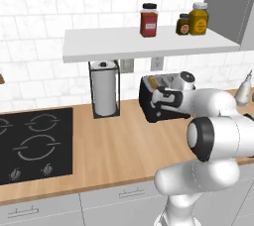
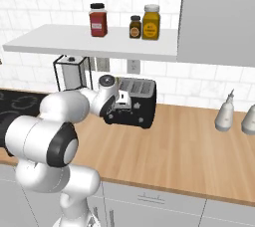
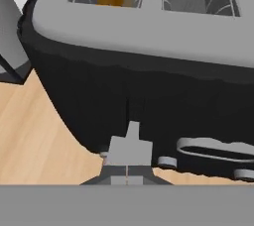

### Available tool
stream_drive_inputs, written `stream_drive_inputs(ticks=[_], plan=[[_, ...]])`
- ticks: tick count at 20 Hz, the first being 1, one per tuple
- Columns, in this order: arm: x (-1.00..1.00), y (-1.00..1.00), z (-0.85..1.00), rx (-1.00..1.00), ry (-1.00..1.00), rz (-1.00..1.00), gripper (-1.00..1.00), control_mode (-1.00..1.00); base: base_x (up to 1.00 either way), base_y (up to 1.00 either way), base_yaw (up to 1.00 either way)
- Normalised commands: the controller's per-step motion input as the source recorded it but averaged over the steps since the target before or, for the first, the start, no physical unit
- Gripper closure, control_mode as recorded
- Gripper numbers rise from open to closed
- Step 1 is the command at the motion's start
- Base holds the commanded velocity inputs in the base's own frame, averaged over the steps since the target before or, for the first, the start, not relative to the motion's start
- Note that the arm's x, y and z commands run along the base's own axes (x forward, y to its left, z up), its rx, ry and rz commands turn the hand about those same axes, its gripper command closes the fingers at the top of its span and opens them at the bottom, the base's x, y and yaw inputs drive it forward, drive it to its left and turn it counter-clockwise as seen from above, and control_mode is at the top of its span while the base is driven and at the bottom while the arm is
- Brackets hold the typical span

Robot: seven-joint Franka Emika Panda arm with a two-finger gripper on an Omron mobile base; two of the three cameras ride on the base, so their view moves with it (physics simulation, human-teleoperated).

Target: Start the toaster. Once the lever pops up, take the bread to the plate on the dining counter.

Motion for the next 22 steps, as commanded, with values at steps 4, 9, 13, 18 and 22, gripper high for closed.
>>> stream_drive_inputs(ticks=[4, 9, 13, 18, 22], plan=[[0.00, 0.00, -0.47, 0.00, 0.00, 0.00, 1.00, -1.00, 0.00, 0.00, 0.00], [-0.01, 0.00, -0.52, 0.00, 0.00, 0.00, 1.00, -1.00, 0.00, 0.00, 0.00], [-0.03, 0.00, -0.60, 0.00, 0.00, 0.00, 1.00, -1.00, 0.00, 0.00, 0.00], [-0.07, 0.00, 0.09, 0.00, 0.00, 0.00, 1.00, -1.00, 0.00, 0.00, 0.00], [-0.18, 0.07, 0.99, -0.01, -0.01, 0.02, 1.00, -1.00, 0.00, 0.00, 0.00]])
